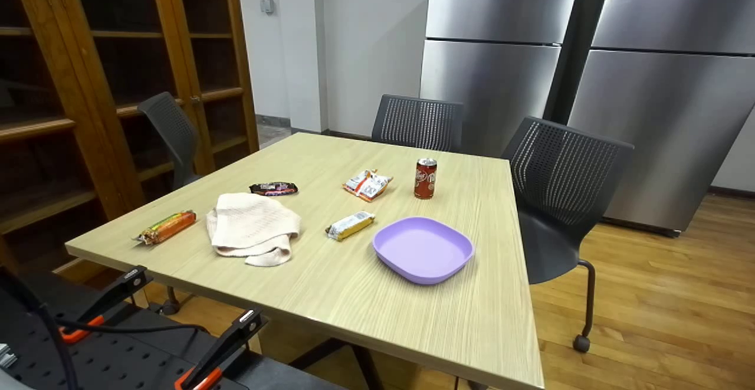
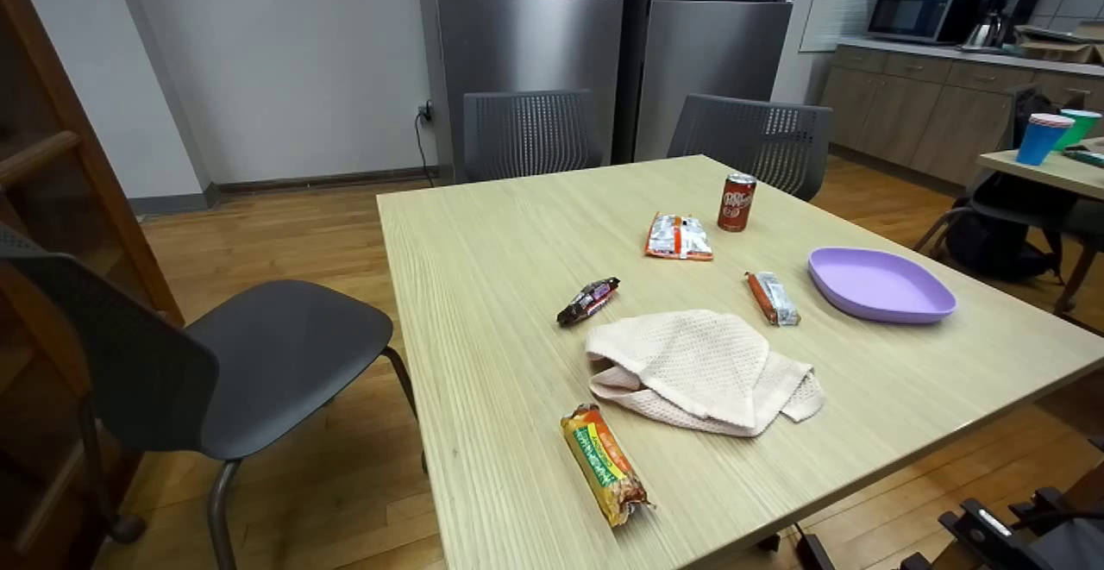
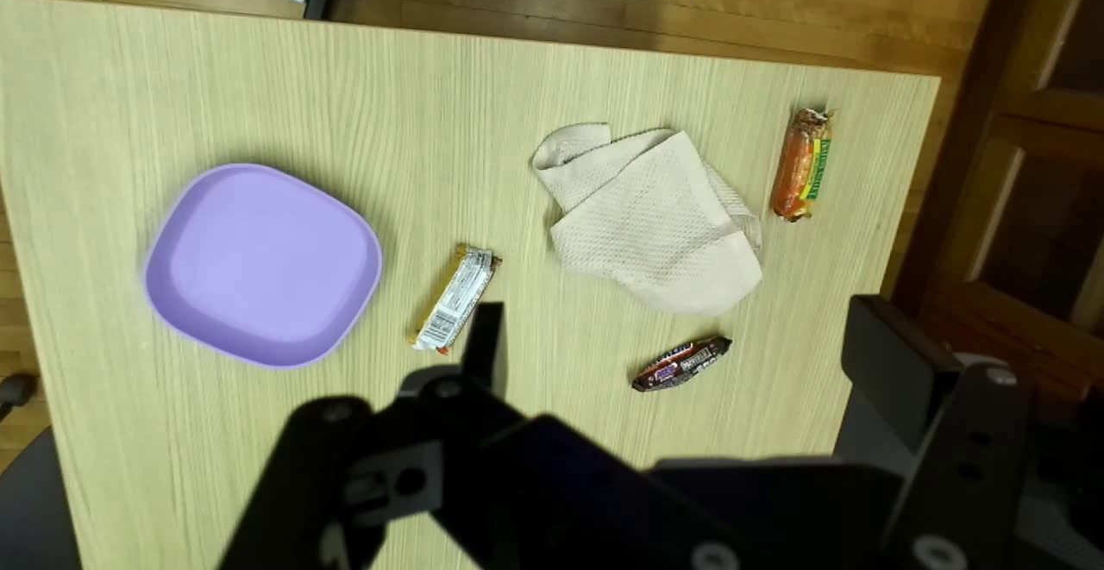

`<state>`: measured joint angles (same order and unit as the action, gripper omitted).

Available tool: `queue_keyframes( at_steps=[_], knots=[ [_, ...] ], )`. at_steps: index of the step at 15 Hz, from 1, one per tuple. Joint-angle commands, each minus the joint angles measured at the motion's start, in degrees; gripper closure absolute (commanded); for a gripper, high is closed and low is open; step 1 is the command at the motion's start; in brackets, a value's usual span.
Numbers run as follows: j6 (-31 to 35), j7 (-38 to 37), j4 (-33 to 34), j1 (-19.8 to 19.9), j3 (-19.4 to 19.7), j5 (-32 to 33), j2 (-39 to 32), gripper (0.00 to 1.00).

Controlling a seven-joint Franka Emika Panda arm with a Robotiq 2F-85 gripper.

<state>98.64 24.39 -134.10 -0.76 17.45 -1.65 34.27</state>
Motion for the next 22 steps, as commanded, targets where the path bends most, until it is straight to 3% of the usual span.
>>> queue_keyframes(
  at_steps=[1,13,22],
  knots=[
    [1.6,1.2,1.9,-0.4,-1.5,-3.2,-5.1,0.0],
    [14.9,-0.9,7.7,-0.8,-6.5,-12.4,-22.3,0.0],
    [29.4,-11.6,8.5,-1.4,-13.5,-19.6,-30.3,0.0]
  ],
)
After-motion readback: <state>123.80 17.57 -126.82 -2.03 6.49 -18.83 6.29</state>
